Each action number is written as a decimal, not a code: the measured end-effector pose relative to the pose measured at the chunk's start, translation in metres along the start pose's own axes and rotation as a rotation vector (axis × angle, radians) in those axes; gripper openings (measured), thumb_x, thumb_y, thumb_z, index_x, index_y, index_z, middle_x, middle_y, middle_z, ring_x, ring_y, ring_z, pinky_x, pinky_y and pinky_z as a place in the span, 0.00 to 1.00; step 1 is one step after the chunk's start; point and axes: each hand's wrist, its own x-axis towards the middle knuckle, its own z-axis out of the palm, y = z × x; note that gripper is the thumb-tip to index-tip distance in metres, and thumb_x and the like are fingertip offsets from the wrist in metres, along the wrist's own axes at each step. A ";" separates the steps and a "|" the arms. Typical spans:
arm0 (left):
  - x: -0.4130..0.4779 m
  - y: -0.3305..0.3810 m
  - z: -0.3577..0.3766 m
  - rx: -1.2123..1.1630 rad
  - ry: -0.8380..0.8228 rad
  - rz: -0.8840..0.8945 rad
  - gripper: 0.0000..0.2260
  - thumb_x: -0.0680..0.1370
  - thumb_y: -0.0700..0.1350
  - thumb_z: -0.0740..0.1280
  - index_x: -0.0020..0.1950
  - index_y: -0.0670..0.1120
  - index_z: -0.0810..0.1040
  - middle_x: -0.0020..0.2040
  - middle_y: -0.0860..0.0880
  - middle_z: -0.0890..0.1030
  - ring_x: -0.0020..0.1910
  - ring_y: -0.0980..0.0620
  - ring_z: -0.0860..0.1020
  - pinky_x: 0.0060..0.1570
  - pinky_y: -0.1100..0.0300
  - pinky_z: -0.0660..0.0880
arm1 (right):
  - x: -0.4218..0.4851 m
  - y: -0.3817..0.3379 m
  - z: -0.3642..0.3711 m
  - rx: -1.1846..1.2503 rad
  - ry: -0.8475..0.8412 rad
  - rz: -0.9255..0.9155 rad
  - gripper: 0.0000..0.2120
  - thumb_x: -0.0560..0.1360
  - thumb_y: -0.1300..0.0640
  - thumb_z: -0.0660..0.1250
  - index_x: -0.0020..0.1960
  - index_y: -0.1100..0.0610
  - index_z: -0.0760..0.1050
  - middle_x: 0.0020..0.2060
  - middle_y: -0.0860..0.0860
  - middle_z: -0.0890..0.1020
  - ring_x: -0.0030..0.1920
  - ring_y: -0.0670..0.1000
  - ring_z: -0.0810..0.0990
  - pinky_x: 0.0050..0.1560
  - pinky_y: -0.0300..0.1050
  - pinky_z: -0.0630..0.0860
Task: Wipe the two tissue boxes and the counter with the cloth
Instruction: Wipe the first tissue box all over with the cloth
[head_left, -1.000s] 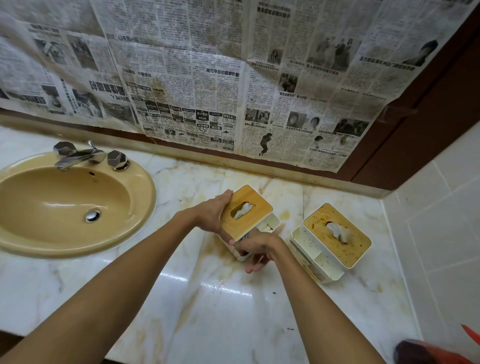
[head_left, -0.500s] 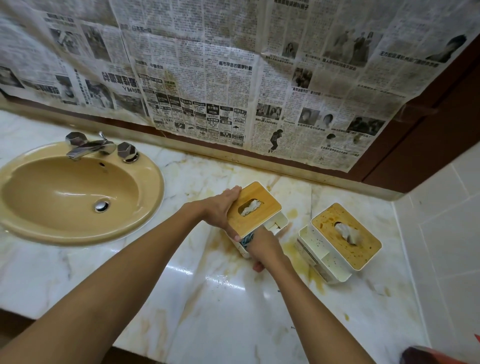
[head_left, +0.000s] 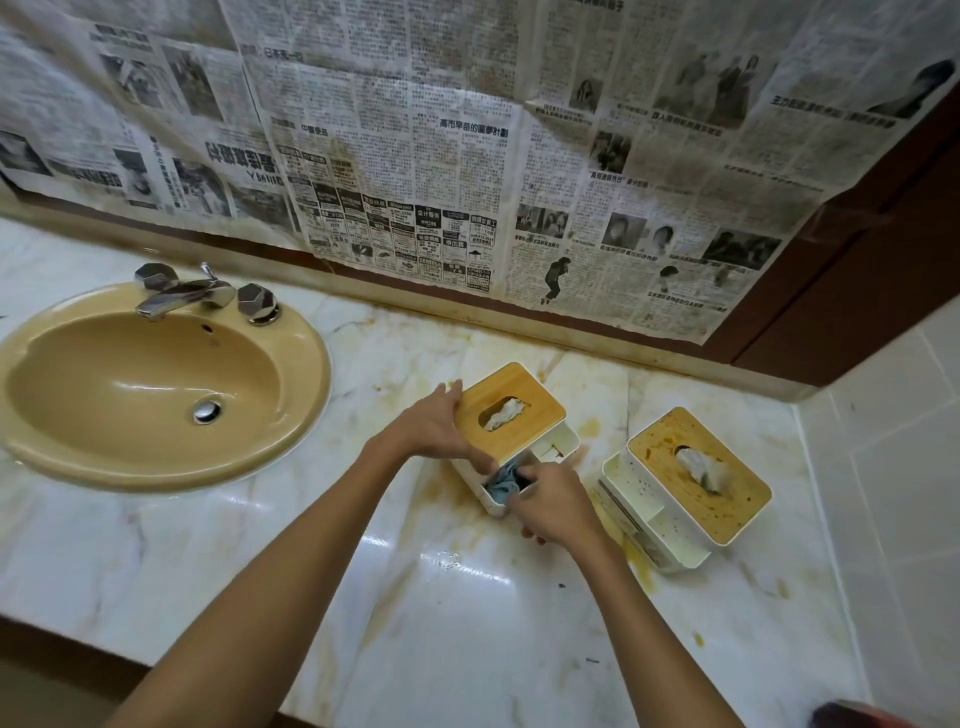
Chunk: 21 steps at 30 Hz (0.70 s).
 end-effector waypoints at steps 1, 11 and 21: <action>-0.003 0.000 0.005 0.003 0.020 -0.016 0.71 0.56 0.67 0.84 0.85 0.49 0.43 0.85 0.46 0.48 0.82 0.45 0.57 0.77 0.48 0.64 | 0.000 -0.002 -0.001 -0.042 -0.037 0.005 0.09 0.71 0.55 0.67 0.47 0.58 0.81 0.35 0.54 0.84 0.28 0.54 0.84 0.28 0.51 0.81; -0.005 -0.001 0.017 0.068 0.097 0.049 0.70 0.57 0.67 0.83 0.85 0.45 0.44 0.84 0.47 0.55 0.80 0.45 0.63 0.75 0.48 0.67 | 0.028 -0.025 -0.010 -0.183 -0.369 0.139 0.21 0.69 0.54 0.78 0.54 0.61 0.73 0.43 0.56 0.81 0.31 0.52 0.83 0.31 0.44 0.83; -0.007 -0.007 0.019 0.014 0.121 0.089 0.69 0.56 0.67 0.84 0.85 0.46 0.49 0.82 0.48 0.60 0.78 0.47 0.64 0.75 0.51 0.66 | 0.025 0.002 -0.001 0.166 -0.262 0.111 0.19 0.62 0.53 0.85 0.45 0.65 0.85 0.31 0.55 0.82 0.25 0.50 0.79 0.30 0.41 0.78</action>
